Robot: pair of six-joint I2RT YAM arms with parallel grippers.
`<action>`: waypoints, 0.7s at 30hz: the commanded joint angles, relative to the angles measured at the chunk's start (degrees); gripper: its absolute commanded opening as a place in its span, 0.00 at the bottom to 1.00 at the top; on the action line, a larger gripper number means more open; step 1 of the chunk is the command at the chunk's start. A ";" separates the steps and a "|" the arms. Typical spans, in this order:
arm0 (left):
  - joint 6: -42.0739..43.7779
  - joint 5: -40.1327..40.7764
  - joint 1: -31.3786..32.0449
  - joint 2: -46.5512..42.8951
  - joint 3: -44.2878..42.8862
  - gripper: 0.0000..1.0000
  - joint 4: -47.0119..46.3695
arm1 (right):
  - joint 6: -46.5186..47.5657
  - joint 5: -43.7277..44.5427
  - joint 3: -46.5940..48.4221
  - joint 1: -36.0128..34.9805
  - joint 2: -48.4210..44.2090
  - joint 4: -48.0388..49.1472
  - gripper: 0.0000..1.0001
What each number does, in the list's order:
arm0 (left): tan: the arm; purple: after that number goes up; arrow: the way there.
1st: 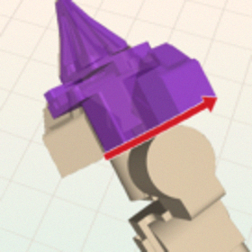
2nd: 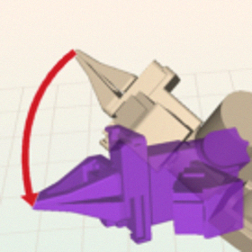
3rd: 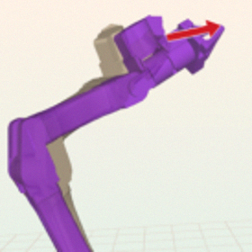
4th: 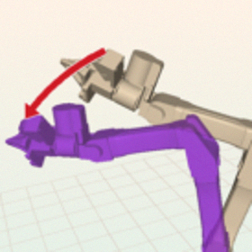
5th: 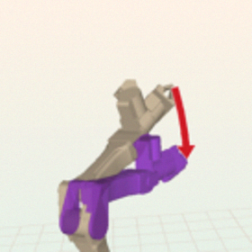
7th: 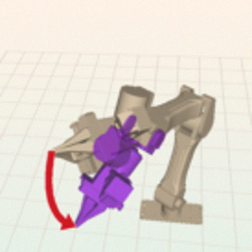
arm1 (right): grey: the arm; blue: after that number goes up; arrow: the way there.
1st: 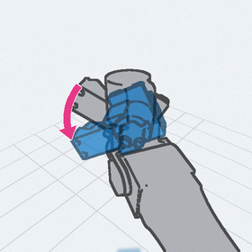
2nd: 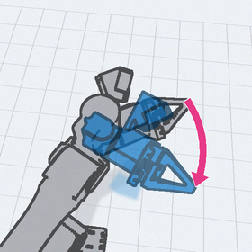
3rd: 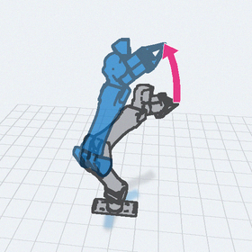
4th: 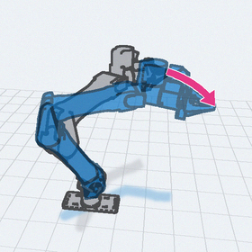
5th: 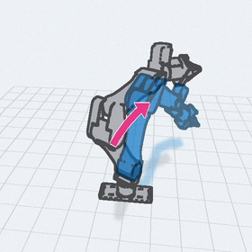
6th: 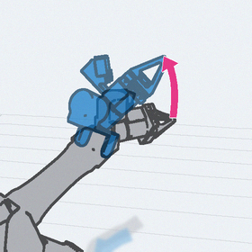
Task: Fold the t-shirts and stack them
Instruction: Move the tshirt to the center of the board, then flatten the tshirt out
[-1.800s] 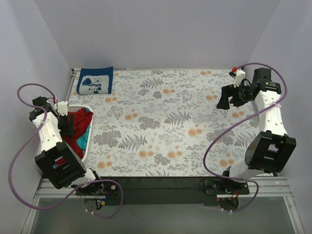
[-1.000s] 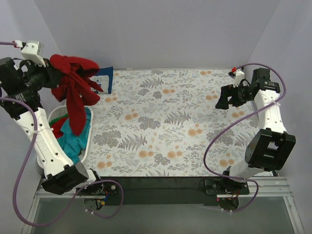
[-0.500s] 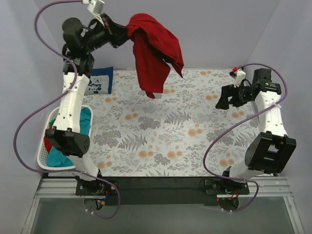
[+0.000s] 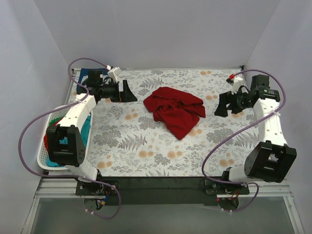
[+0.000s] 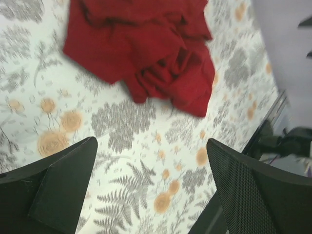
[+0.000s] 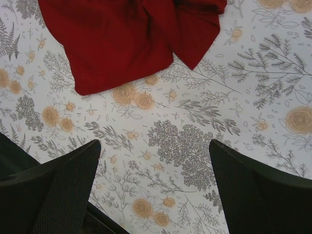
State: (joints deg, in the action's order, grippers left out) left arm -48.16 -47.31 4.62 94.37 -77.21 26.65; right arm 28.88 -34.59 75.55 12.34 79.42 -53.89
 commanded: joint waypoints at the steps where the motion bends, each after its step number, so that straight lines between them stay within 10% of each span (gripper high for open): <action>1: 16.32 5.81 4.24 -9.11 3.55 0.94 7.00 | 1.36 0.56 -0.93 -3.54 2.05 2.46 0.98; 9: 15.39 13.12 16.91 -3.41 6.64 0.77 5.00 | -0.49 9.71 8.03 -12.25 17.32 8.09 0.94; 21: 17.05 22.17 17.53 20.23 -17.00 0.77 4.20 | -4.01 18.33 16.21 -14.01 32.81 13.10 0.84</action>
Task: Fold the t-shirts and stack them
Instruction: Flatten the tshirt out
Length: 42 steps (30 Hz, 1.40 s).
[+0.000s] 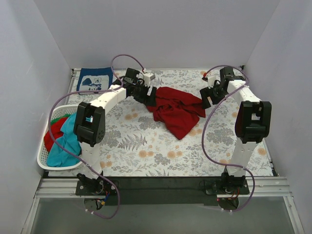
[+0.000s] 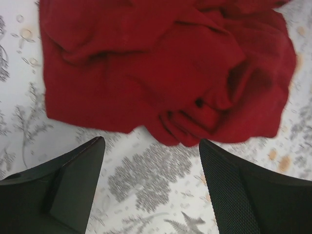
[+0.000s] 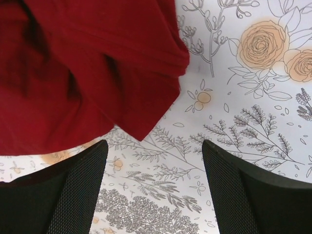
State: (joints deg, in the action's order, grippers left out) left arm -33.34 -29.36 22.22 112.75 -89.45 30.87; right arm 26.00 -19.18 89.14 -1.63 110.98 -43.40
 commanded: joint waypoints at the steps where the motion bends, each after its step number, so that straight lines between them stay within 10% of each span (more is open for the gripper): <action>1: 2.66 5.10 -0.07 4.47 -6.07 0.77 0.15 | -1.39 3.01 2.88 -0.04 1.87 3.40 0.84; 15: 6.71 13.27 0.63 16.97 -17.25 0.81 5.60 | -1.83 7.66 5.60 -3.03 11.27 9.38 0.85; 20: 8.03 16.27 0.55 17.85 -16.19 0.68 7.18 | -1.22 10.03 6.39 -4.08 14.00 10.96 0.86; 23: 7.59 16.62 0.55 18.65 -17.51 0.39 9.20 | -0.69 10.65 7.36 -4.26 16.02 10.97 0.65; 27: 7.15 16.53 -0.59 18.65 -21.89 0.03 11.57 | 1.33 8.55 7.54 -4.08 15.15 10.53 0.02; 42: 5.31 14.41 -6.66 14.70 -34.12 0.00 6.86 | 3.53 3.36 19.39 5.76 4.34 8.77 0.01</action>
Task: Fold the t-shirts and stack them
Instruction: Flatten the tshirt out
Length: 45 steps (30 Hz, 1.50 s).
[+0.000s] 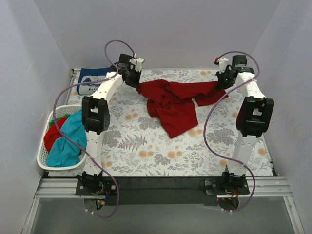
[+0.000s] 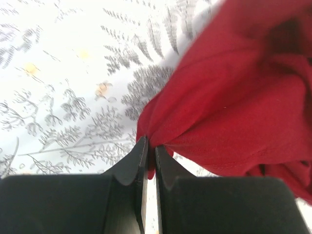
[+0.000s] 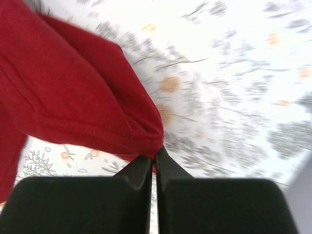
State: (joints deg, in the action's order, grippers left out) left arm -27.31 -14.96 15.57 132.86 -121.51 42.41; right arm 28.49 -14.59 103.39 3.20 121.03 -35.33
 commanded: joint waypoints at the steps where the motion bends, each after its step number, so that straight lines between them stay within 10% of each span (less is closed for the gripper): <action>1: -2.38 0.19 -0.28 -5.50 -2.23 0.00 -6.45 | 0.43 -1.23 6.54 1.54 -5.81 0.70 0.01; 8: -12.14 -5.60 -3.53 -0.14 -22.08 0.00 -16.38 | -2.82 -2.28 22.80 5.93 -8.95 0.53 0.01; 12: -15.75 -9.64 -3.62 -7.33 -15.97 0.00 -31.56 | -4.32 -2.90 25.54 8.92 -16.32 0.97 0.01; 22: -24.46 -25.89 -11.87 -22.71 -0.51 0.00 -32.40 | 0.07 -10.19 -4.92 12.44 -48.50 3.34 0.01; 26: -3.52 -40.75 -14.52 -32.64 20.47 0.00 -20.49 | 6.82 -14.92 -19.08 12.18 -59.74 -3.14 0.01; 31: 19.29 -32.34 -15.22 -32.07 27.04 0.00 4.57 | 15.18 -18.23 -34.99 -2.78 -68.73 -14.06 0.01; 34: 21.51 -25.83 -17.75 -23.28 22.91 0.24 14.17 | 18.00 -14.42 -38.00 -10.65 -68.22 -13.54 0.33; 35: 18.46 -21.56 -19.25 -19.78 22.03 0.35 14.54 | 17.74 -14.50 -37.57 -11.11 -65.34 -14.14 0.66; 37: 17.12 -21.94 -21.19 -17.55 17.29 0.57 17.08 | 18.18 -15.46 -34.06 -12.07 -61.64 -15.81 0.98; 42: 15.01 -25.73 -22.61 -21.13 17.44 0.60 16.22 | 18.46 -17.32 -28.96 -12.61 -48.90 -12.77 0.96; 45: 14.30 -24.16 -20.85 -23.07 21.22 0.59 15.95 | 16.61 -15.92 -23.43 -14.80 -37.66 -12.04 0.77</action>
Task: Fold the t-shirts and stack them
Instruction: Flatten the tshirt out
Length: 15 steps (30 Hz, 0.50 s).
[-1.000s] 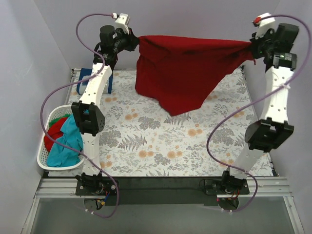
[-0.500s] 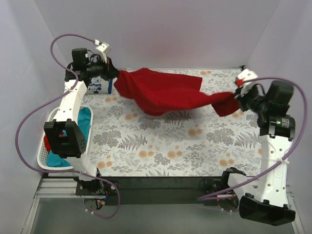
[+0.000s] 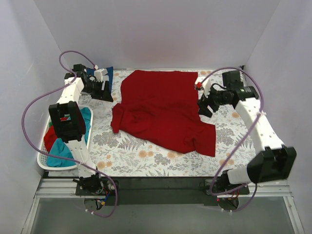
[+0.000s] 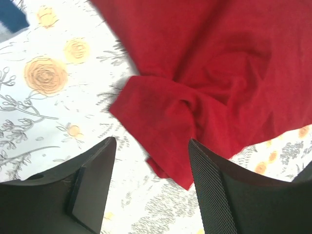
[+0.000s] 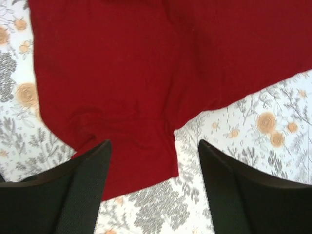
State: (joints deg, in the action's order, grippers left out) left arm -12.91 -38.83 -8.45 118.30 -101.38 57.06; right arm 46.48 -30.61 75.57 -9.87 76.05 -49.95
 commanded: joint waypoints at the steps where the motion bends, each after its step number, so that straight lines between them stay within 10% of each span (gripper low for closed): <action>1: -0.62 -0.11 3.70 -9.74 2.23 0.59 1.13 | -2.70 0.81 5.89 -3.13 10.40 2.67 0.72; 8: -6.07 0.59 15.02 -15.46 16.80 0.53 -2.20 | -7.89 7.31 24.51 -4.63 38.45 5.48 0.43; 15: -13.37 1.38 23.65 -14.86 21.84 0.54 -6.87 | -10.54 16.87 35.53 -4.63 51.21 5.75 0.34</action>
State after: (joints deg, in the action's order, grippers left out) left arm -22.00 -38.04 14.44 104.53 -79.48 53.47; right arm 37.54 -19.70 107.94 -14.63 127.22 -44.29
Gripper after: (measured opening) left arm 0.536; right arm 0.357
